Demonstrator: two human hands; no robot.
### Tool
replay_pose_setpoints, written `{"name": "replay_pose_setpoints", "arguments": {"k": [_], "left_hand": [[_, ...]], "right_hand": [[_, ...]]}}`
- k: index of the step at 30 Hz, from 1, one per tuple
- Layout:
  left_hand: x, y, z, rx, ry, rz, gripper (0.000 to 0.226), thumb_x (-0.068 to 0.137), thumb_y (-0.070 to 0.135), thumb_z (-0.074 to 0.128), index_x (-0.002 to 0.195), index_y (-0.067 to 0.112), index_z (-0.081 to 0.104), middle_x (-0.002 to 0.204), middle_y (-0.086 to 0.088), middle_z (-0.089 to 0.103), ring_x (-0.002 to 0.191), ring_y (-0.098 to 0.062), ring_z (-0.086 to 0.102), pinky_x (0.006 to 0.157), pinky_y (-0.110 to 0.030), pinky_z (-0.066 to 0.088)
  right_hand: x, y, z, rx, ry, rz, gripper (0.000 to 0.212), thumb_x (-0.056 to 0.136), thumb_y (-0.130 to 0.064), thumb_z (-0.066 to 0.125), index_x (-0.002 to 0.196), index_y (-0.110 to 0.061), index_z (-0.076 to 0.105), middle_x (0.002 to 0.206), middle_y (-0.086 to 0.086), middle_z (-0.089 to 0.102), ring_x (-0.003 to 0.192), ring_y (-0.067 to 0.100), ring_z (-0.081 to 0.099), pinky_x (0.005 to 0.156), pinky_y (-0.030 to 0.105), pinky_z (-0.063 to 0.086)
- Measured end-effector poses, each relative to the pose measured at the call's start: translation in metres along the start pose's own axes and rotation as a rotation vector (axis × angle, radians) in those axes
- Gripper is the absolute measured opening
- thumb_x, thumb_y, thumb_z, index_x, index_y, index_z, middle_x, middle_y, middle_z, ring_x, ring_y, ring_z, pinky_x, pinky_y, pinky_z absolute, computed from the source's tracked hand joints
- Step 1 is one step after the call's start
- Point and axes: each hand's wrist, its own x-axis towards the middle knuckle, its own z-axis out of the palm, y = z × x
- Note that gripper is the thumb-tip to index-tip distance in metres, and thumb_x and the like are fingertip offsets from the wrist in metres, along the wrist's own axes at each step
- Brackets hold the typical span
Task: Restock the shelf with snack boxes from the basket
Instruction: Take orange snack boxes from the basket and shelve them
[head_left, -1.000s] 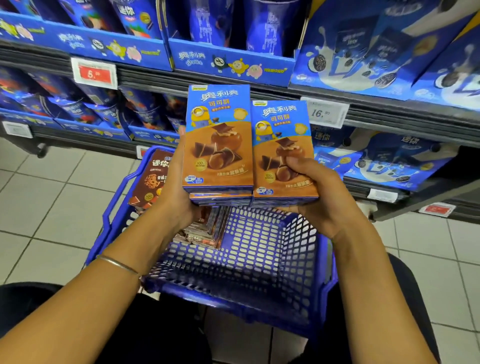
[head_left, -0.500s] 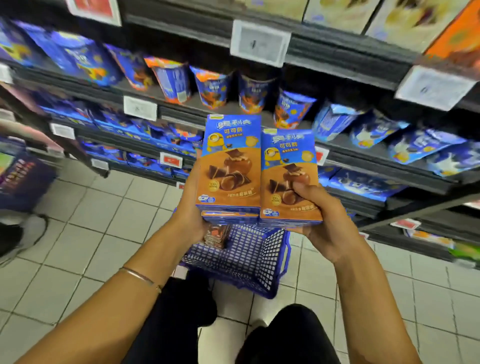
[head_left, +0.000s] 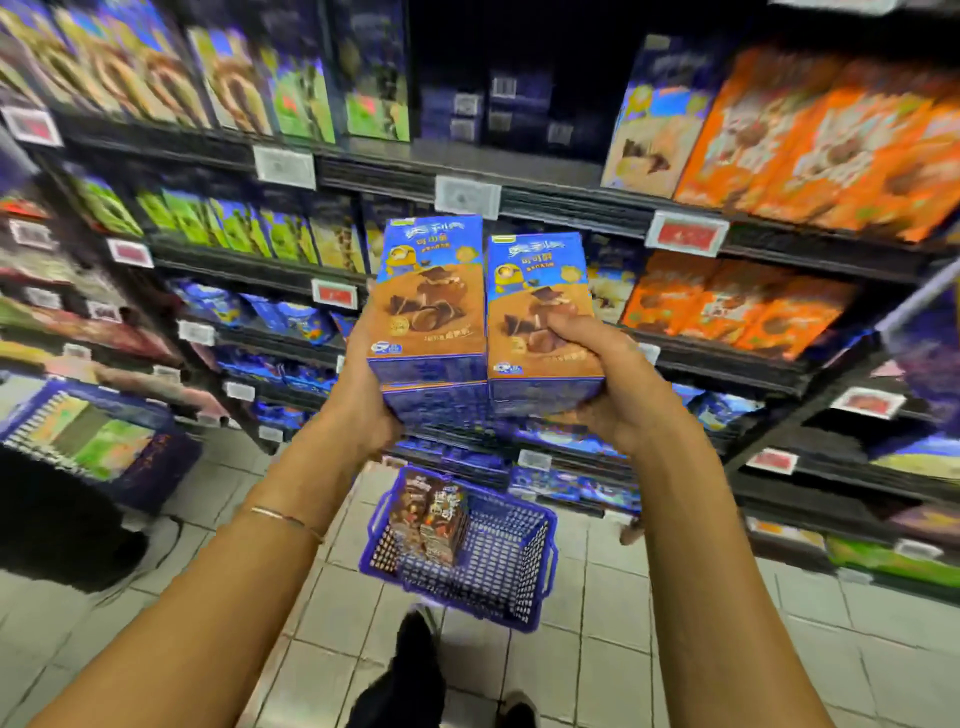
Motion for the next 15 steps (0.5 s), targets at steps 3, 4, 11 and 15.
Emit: {"name": "replay_pose_setpoints", "arguments": {"k": [3,4,11,15], "left_hand": [[-0.002,0.016,0.000,0.025,-0.046,-0.095,0.050,0.098,0.069,0.048,0.081,0.029,0.074,0.081,0.010,0.050,0.060,-0.017,0.028,0.060,-0.030,0.014],[0.000,0.020,-0.003,0.031,-0.066,-0.119,0.051,0.098,0.070,0.048,0.079,0.029,0.073,0.078,0.009,0.045,0.059,-0.016,0.024,0.061,-0.030,0.011],[0.020,0.050,-0.010,0.115,-0.066,-0.149,0.052,0.093,0.068,0.060,0.079,0.025,0.086,0.085,0.003,0.081,0.067,-0.021,0.076,0.065,-0.033,0.058],[0.033,0.057,-0.004,0.107,-0.071,-0.161,0.063,0.100,0.072,0.051,0.081,0.023,0.086,0.080,-0.001,0.080,0.061,-0.024,0.075,0.053,-0.032,0.059]], "right_hand": [[-0.011,-0.019,0.012,0.026,0.080,-0.086,0.018,0.071,-0.042,0.073,0.074,-0.025,0.079,0.084,0.002,0.078,0.078,0.024,0.074,0.088,0.057,0.056],[-0.015,-0.025,0.014,0.054,0.102,-0.120,0.018,0.072,-0.041,0.073,0.078,-0.026,0.078,0.087,0.001,0.078,0.079,0.024,0.074,0.086,0.055,0.057],[-0.033,-0.084,0.044,0.209,0.075,-0.422,0.015,0.081,-0.033,0.070,0.091,-0.026,0.079,0.094,-0.001,0.077,0.086,0.021,0.074,0.088,0.051,0.056],[-0.010,-0.104,0.077,0.231,0.003,-0.431,0.016,0.088,-0.024,0.066,0.084,-0.021,0.082,0.091,0.002,0.078,0.086,0.023,0.075,0.093,0.050,0.056]]}}
